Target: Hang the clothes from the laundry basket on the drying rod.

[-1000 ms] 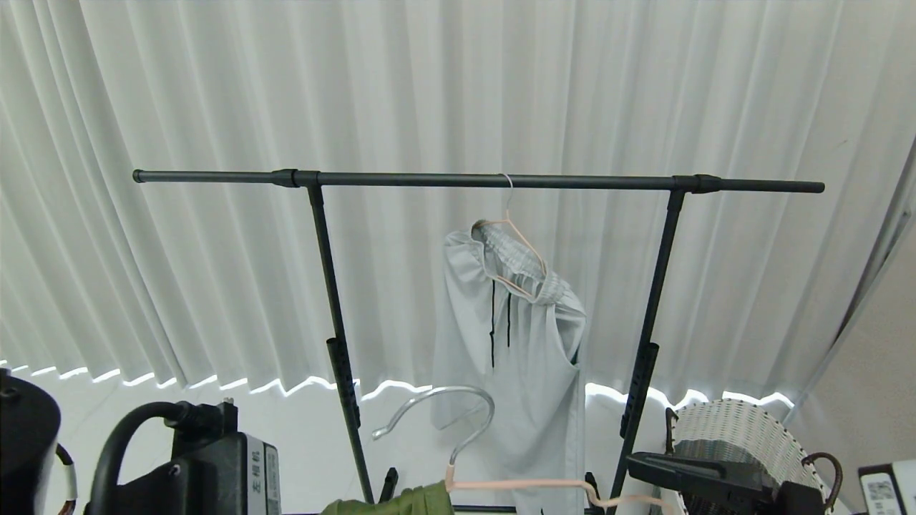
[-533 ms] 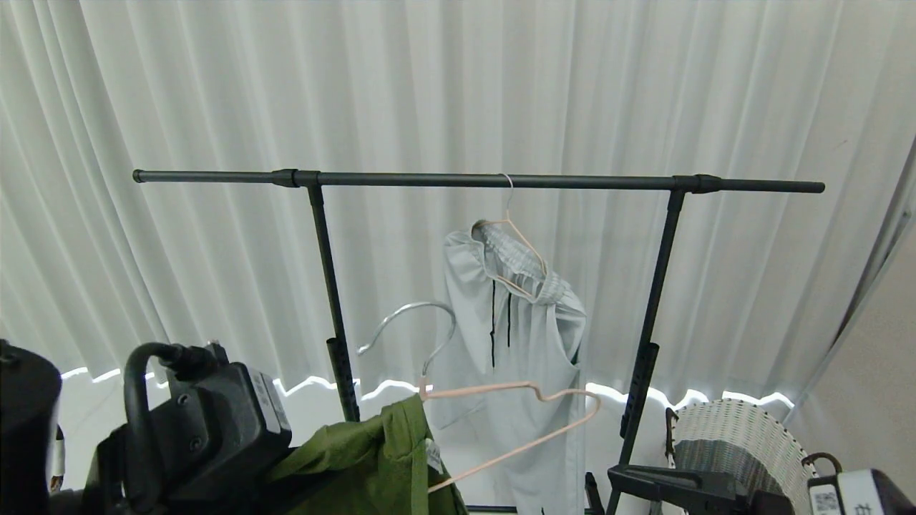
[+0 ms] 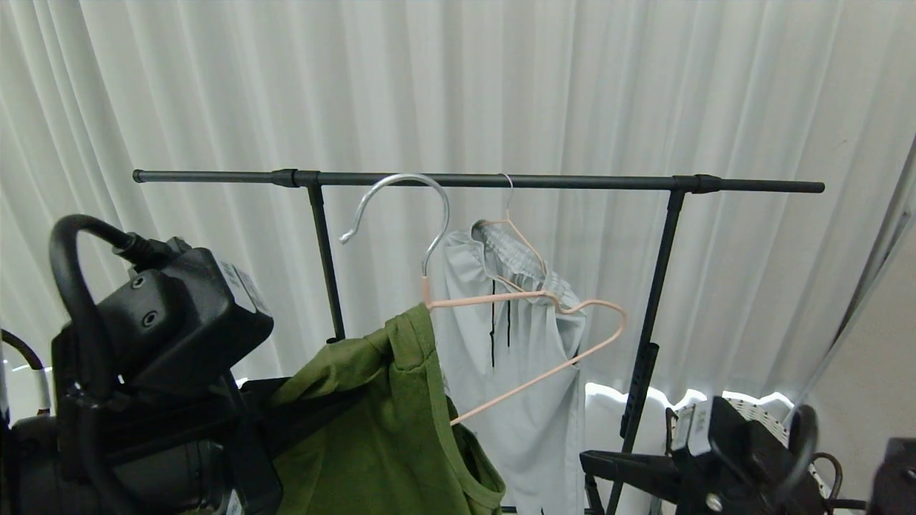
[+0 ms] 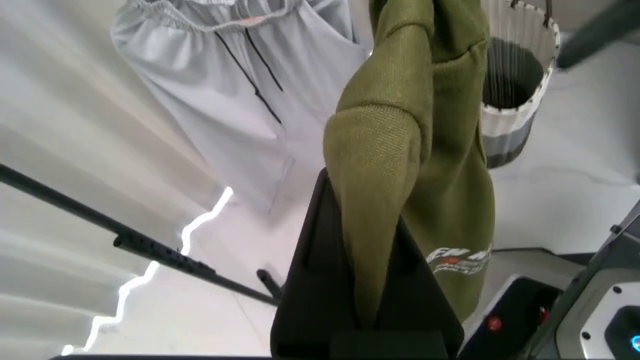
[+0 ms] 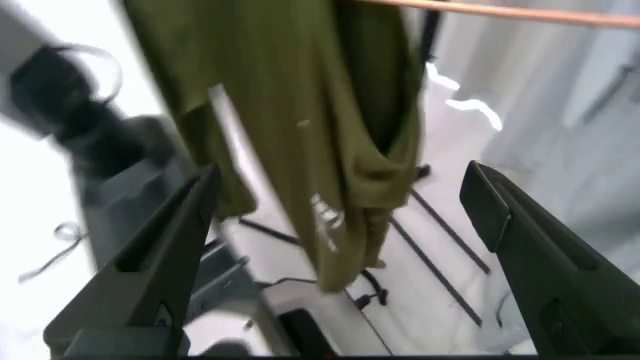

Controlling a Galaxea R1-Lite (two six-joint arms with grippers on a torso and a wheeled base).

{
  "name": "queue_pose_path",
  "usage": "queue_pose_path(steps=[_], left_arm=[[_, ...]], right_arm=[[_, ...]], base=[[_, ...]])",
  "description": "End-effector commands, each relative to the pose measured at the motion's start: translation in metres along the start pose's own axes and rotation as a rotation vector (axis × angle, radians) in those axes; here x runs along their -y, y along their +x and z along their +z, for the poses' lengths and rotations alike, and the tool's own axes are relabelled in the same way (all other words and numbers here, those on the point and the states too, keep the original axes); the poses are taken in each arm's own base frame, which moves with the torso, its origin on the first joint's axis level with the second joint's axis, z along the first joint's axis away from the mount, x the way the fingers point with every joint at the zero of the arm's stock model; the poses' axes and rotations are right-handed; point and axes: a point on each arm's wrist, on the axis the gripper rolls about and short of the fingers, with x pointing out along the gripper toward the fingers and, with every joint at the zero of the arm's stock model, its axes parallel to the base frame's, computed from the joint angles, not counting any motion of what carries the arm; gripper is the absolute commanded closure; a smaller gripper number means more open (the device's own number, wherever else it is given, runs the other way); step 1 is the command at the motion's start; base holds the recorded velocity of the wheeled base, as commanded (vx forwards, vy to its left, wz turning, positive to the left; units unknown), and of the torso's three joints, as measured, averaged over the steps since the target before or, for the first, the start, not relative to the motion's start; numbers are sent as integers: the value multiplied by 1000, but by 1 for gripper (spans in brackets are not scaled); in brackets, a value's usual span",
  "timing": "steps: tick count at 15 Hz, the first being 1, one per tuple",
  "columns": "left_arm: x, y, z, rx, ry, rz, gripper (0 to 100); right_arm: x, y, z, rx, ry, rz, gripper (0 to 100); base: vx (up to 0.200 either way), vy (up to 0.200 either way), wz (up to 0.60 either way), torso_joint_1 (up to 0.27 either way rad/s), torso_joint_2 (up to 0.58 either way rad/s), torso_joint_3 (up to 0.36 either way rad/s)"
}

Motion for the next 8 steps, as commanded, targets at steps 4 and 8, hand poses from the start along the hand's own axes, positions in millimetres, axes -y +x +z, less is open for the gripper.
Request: queue_pose_path(steps=[4, 8], left_arm=[[1, -3, 3, 18, 3, -4, 100], [0, -3, 4, 22, 1, -3, 100]], right_arm=[[21, 50, 2, -18, 75, -116, 0], [18, 77, -5, 37, 68, -92, 0]], base=[[0, 0, 0, 0, 0, 0], [0, 0, 0, 0, 0, 0]])
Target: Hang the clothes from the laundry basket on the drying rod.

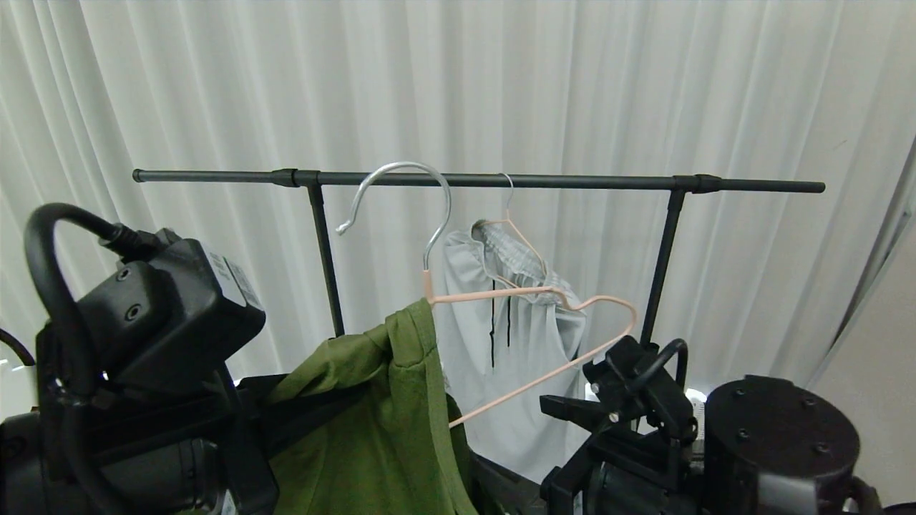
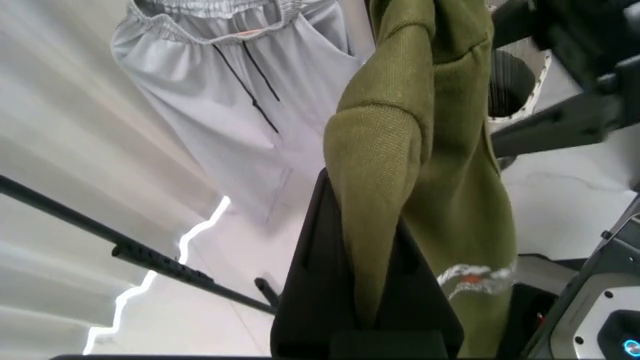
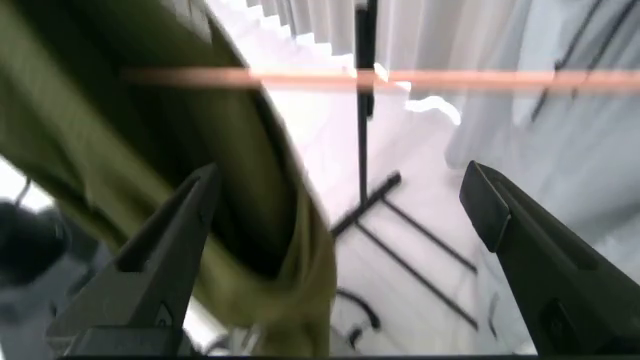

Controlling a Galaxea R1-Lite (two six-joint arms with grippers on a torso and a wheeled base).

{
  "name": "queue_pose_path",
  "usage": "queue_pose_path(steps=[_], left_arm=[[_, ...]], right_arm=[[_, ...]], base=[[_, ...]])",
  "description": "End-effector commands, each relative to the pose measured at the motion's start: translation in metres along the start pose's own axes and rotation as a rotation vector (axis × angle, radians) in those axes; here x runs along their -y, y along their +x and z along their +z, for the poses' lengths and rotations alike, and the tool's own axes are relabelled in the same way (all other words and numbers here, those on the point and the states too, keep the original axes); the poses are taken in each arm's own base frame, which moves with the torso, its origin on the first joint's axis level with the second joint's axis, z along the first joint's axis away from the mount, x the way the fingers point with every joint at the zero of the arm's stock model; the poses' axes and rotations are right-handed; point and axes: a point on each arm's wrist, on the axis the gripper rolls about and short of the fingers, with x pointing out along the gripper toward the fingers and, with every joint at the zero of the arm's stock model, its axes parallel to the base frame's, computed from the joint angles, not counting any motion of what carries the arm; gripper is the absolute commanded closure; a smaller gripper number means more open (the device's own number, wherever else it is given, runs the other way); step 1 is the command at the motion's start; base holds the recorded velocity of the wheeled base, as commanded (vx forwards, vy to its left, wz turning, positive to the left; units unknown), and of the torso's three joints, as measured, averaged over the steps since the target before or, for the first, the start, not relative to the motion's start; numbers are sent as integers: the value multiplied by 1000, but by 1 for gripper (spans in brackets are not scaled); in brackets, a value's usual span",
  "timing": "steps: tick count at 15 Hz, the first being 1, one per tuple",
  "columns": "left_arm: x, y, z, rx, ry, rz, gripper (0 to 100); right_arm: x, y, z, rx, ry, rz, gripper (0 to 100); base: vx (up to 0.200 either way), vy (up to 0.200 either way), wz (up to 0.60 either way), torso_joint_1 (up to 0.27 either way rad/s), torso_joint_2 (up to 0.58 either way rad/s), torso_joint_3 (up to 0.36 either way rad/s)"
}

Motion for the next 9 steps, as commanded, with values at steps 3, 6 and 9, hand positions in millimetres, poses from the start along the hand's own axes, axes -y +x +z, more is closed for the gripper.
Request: queue_pose_path(steps=[3, 6, 9], left_arm=[[-1, -1, 4, 12, -2, 6, 100], [-2, -2, 6, 24, -2, 6, 100], [-2, -2, 6, 24, -1, 9, 100]], right_arm=[[-12, 12, -26, -86, -30, 23, 0], [-9, 14, -36, -119, -39, -2, 0], [-1, 21, -43, -133, -39, -74, 0]], base=[[0, 0, 0, 0, 0, 0], [0, 0, 0, 0, 0, 0], [0, 0, 0, 0, 0, 0]])
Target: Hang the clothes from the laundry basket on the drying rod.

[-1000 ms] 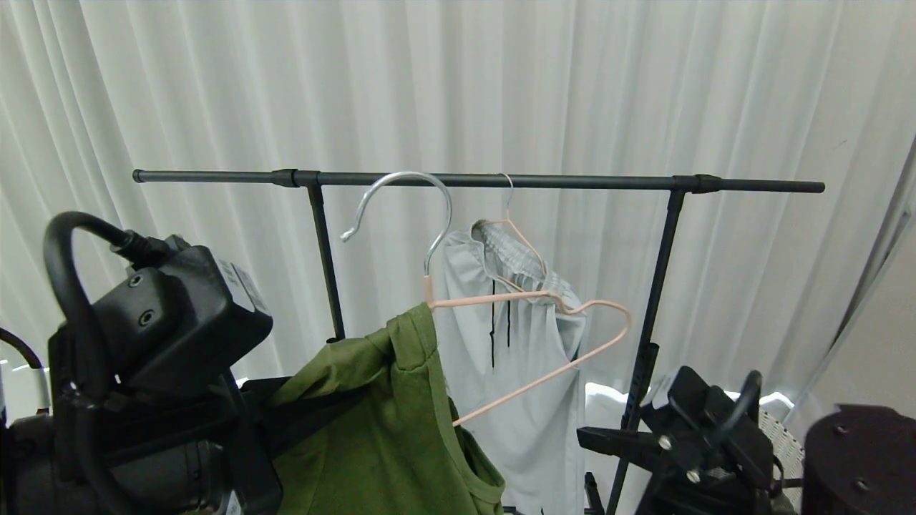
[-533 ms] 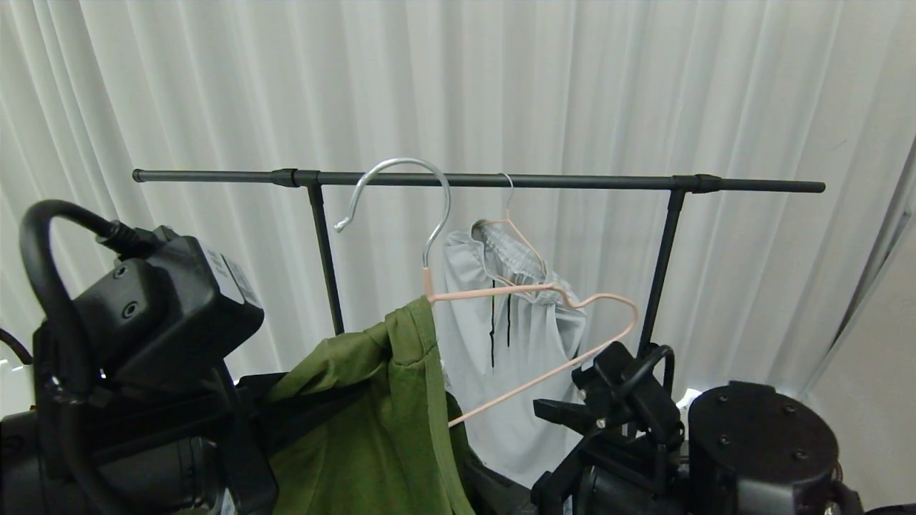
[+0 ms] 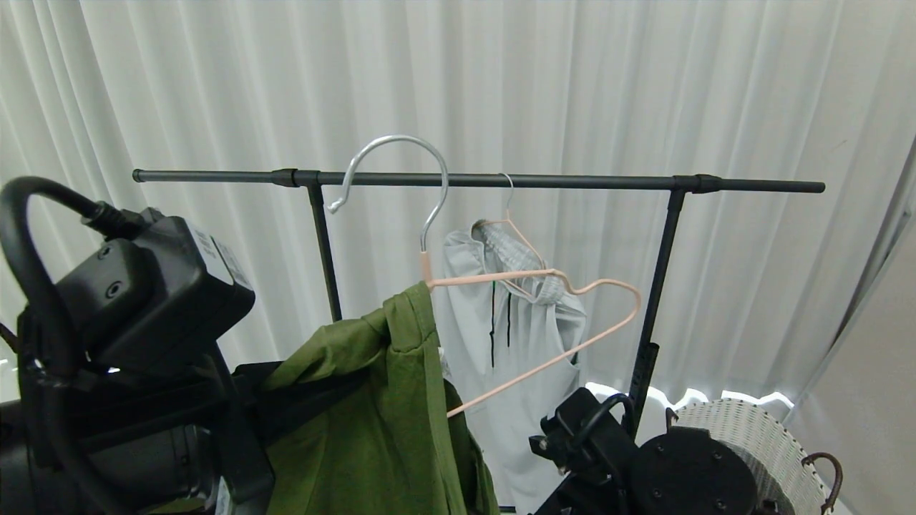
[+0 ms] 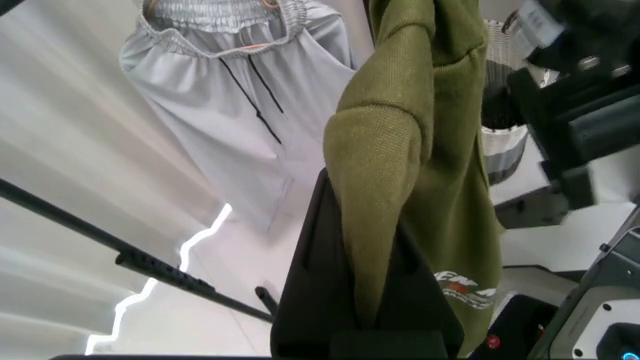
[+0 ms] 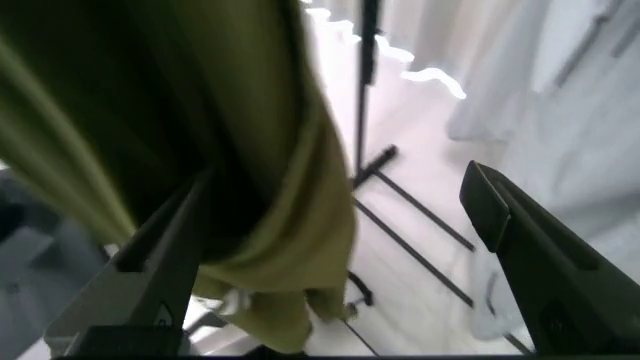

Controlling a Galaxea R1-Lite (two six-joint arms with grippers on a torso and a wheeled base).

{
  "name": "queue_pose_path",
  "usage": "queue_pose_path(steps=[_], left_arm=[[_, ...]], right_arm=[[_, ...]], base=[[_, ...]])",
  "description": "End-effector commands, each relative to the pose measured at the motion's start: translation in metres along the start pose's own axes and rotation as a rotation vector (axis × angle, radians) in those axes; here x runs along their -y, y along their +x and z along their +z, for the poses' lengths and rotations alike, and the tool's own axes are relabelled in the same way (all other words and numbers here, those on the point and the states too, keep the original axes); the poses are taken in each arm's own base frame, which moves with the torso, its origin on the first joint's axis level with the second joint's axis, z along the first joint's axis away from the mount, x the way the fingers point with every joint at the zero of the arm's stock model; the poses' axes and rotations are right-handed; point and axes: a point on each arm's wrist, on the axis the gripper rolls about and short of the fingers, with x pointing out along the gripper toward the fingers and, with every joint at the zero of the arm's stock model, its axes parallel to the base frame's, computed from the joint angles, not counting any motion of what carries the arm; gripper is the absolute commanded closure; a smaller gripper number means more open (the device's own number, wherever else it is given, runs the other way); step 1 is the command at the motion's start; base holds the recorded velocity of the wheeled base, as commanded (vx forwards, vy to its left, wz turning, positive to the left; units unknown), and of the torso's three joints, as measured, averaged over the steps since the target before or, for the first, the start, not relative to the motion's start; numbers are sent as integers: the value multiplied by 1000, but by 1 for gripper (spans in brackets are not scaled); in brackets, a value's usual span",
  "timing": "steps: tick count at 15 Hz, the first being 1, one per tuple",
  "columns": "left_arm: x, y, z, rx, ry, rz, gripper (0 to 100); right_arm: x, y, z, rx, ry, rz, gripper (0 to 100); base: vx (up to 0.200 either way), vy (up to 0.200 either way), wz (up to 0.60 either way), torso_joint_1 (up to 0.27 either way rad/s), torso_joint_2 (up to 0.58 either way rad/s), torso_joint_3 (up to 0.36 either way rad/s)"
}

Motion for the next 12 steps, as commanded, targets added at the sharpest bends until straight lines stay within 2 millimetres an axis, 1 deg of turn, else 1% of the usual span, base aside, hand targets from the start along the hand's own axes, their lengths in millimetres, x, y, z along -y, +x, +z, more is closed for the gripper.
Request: queue_pose_path(steps=[1, 2, 3, 9, 12], left_arm=[[0, -1, 0, 3, 0, 2, 100], [0, -1, 0, 3, 0, 2, 100], [0, -1, 0, 1, 0, 3, 100], [-2, 1, -5, -22, -7, 19, 100], [-2, -1, -16, -47, -10, 27, 100]], right_arm=[[5, 6, -5, -16, 0, -37, 0], [6, 5, -4, -11, 1, -45, 0], [10, 5, -3, -6, 6, -64, 100], [36, 2, -3, 3, 21, -204, 100], [59, -3, 0, 8, 28, -292, 100]], base=[[0, 0, 0, 0, 0, 0], [0, 0, 0, 0, 0, 0], [0, 0, 0, 0, 0, 0], [0, 0, 0, 0, 0, 0], [0, 0, 0, 0, 0, 0]])
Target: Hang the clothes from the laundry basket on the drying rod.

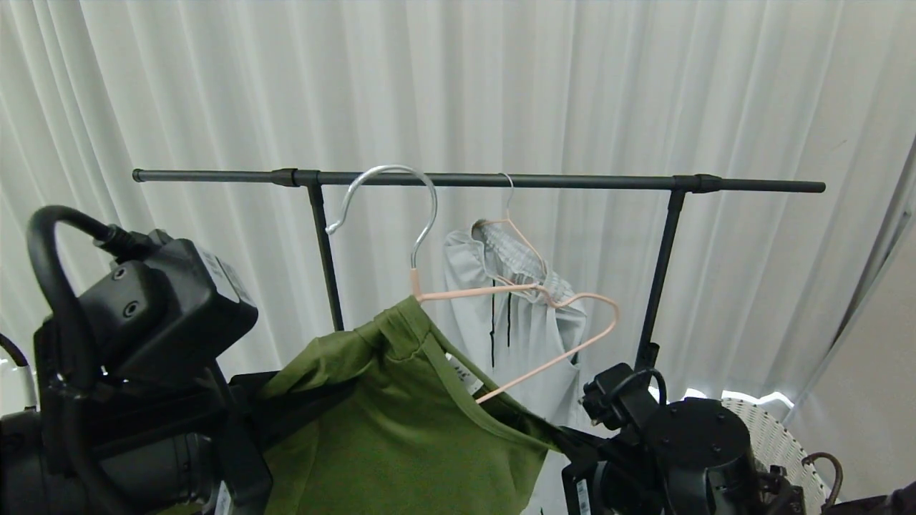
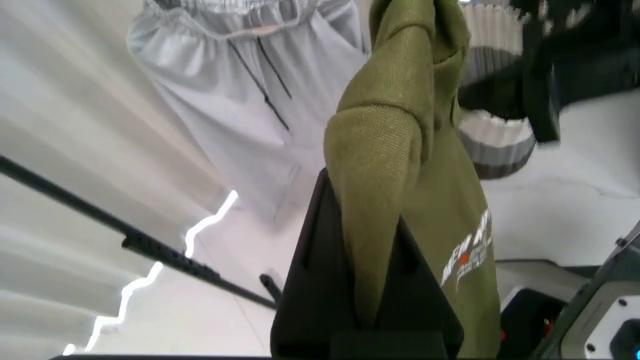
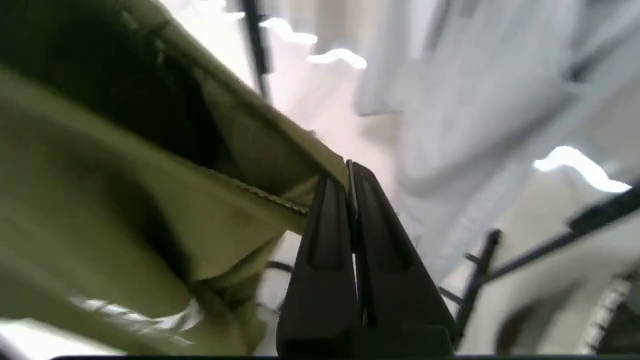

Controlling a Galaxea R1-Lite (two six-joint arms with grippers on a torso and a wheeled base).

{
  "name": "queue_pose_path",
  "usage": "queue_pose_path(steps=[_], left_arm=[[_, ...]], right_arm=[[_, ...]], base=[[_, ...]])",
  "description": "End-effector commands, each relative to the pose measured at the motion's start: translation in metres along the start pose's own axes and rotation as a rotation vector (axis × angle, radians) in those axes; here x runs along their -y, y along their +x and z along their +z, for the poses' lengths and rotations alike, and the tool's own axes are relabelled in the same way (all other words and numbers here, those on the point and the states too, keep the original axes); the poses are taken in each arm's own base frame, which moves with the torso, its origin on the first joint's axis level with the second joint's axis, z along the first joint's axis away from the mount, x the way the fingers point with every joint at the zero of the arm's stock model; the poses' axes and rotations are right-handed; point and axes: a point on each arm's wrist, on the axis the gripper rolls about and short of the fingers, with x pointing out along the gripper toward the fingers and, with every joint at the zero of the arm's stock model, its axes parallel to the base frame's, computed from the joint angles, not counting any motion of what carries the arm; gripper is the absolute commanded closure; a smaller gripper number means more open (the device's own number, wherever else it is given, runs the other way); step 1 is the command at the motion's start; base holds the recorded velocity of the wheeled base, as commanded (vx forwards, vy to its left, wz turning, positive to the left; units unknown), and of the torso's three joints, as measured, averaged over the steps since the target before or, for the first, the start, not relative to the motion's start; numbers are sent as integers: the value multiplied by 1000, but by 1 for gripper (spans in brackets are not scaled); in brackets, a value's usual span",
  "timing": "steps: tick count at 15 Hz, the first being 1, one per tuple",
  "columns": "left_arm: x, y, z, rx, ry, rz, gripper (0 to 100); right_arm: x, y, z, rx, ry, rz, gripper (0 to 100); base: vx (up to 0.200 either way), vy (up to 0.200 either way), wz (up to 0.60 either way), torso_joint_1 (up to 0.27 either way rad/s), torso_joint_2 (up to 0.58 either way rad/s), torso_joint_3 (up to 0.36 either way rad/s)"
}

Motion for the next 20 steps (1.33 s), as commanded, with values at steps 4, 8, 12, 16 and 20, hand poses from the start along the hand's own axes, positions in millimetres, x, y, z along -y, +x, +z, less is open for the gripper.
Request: queue_pose_path(steps=[4, 8, 12, 16, 20], left_arm=[[3, -11, -21, -26, 4, 5, 100], [9, -11, -42, -82, 15, -11, 100], [12, -6, -60, -161, 78, -20, 100], [7, 1, -59, -201, 61, 55, 100], [6, 1, -60, -202, 55, 62, 100]], right_arm=[[49, 3, 16, 45, 24, -161, 100], [61, -2, 29, 107, 26, -189, 100], [60, -18, 42, 170, 11, -169, 100], [51, -37, 46, 197, -48, -56, 100], [28, -47, 41, 189, -116, 69, 0]], base=[[0, 0, 0, 0, 0, 0], [0, 0, 0, 0, 0, 0], [0, 0, 0, 0, 0, 0], [0, 0, 0, 0, 0, 0], [0, 0, 0, 0, 0, 0]])
